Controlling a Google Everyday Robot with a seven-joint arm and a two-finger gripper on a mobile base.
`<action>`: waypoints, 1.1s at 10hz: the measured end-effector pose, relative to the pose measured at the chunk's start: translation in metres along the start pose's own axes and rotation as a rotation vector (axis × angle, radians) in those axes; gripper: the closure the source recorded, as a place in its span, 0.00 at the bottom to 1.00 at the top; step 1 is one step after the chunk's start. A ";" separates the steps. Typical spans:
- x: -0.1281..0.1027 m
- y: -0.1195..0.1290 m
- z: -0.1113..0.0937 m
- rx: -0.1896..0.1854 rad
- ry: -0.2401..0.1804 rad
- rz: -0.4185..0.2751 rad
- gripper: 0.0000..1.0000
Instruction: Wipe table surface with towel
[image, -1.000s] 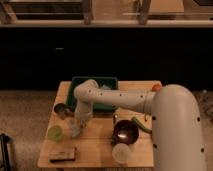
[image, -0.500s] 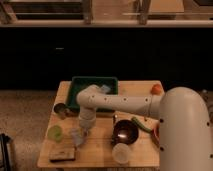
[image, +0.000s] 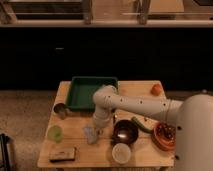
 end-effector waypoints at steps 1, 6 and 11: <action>0.008 -0.002 -0.006 0.036 0.025 0.012 0.99; 0.015 -0.075 -0.019 0.121 0.081 -0.024 0.99; -0.015 -0.120 0.004 0.054 0.023 -0.175 0.99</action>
